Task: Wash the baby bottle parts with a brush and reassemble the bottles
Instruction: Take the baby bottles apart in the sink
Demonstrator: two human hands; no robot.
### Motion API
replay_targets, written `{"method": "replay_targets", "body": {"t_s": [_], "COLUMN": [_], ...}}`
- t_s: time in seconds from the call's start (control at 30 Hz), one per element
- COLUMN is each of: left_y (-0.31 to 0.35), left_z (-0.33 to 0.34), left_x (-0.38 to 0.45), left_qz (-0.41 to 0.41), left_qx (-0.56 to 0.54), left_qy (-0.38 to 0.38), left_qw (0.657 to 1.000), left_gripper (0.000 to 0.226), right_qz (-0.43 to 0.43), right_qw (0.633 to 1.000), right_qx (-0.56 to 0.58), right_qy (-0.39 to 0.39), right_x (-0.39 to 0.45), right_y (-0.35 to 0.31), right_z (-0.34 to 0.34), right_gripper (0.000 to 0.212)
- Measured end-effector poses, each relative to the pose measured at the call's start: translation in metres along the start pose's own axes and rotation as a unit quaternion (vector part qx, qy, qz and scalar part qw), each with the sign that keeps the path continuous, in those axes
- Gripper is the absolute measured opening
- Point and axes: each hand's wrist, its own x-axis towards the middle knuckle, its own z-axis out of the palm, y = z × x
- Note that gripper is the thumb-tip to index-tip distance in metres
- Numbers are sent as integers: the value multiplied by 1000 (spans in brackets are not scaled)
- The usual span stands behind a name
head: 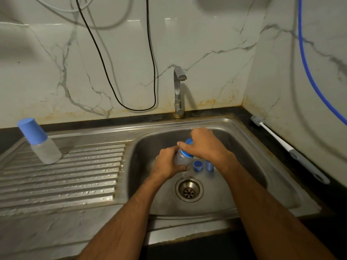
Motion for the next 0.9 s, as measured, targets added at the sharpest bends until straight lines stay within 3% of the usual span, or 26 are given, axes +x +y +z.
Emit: {"method": "replay_targets", "body": {"t_s": [0.3,0.4,0.5,0.73,0.9], "left_y": [-9,-16,-23,-11,-12], "left_z": [-1,-5,-12,-14,-16], "left_x": [5,0,-4,-3,-4], "left_qz": [-10,-27,-64,-116,-135], "left_qx": [30,38,22,-77,-114], "left_qy": [-56,-91,-44,50,102], "left_qw": [998,995,997,989,979], "left_gripper": [57,56,53,52,52], "right_qz": [-142,-196,-134,30,124], "right_qw": [984,977,984,989,985], "right_qx": [-22,27,115,143,118], "right_qy": [-107,-76,-23,40,26], "right_x": [-2,-3,-6,3,10], "right_y": [20,21,27,62,85], "right_z": [-17,-36,-52,-31,-4], "right_gripper": [36,48,51,61,38]}}
